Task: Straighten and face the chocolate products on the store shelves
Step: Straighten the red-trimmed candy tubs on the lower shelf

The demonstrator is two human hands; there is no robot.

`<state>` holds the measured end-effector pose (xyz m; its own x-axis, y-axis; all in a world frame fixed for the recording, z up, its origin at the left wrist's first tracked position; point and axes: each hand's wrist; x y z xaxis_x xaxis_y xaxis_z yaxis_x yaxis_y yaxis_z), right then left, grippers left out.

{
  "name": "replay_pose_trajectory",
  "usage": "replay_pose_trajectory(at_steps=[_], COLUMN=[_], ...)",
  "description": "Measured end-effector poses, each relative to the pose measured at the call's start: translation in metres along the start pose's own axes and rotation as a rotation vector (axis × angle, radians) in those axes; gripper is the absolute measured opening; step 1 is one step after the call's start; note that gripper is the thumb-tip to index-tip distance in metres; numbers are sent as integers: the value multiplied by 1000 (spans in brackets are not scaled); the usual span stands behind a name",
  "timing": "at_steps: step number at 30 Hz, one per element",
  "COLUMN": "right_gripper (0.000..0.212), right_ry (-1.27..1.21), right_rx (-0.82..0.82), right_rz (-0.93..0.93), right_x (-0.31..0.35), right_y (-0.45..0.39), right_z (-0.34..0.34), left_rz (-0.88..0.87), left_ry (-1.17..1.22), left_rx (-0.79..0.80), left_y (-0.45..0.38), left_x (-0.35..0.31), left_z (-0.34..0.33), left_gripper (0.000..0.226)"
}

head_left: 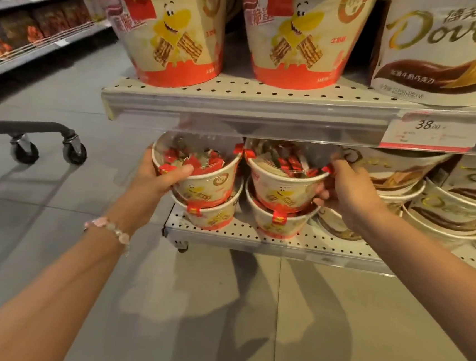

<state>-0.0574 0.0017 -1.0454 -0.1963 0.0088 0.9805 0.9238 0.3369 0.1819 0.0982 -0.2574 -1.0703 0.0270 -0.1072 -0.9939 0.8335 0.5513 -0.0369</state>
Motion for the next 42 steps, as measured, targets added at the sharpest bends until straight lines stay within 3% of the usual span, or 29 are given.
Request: replay_pose_trajectory(at_steps=[3, 5, 8, 11, 13, 19, 22, 25, 33, 42], right_gripper=[34, 19, 27, 72, 89, 101, 111, 106, 107, 110], right_ry=[165, 282, 432, 630, 650, 438, 406, 434, 499, 526], right_rx=[7, -20, -27, -96, -90, -122, -173, -224, -156, -139], right_rz=[81, 282, 488, 461, 424, 390, 373, 338, 383, 400], right_x=[-17, -33, -49, -60, -68, -85, -81, -81, -84, -86], right_y=[7, 14, 15, 9, 10, 13, 9, 3, 2, -3], right_z=[7, 9, 5, 0, -7, -26, -34, -36, -27, -24], left_rz=[-35, -43, -47, -77, -87, -62, -69, -79, -199, -184], left_ry=[-64, -115, -142, -138, -140, -130, -147, -162, -186, -344], left_rx=[4, -14, 22, 23, -10, -203, -200, -195, -157, -143], left_y=[3, 2, 0, -1, -1, 2, 0, 1, 10, 8], left_x=[10, 19, 31, 38, 42, 53, 55, 55, 69, 71], left_z=[0, -1, -5, -9, -12, -27, -27, -26, -38, -24], left_gripper=[110, 112, 105, 88, 82, 90, 81, 86, 103, 86])
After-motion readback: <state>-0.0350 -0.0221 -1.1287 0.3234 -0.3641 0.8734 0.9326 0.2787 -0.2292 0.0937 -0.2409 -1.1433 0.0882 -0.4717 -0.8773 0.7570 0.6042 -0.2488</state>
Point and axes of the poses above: each hand's wrist, its own y-axis away from the middle knuckle, its own z-axis out of the back of the hand, x = y × z, and after that the axes turned 1 degree about z, right-handed
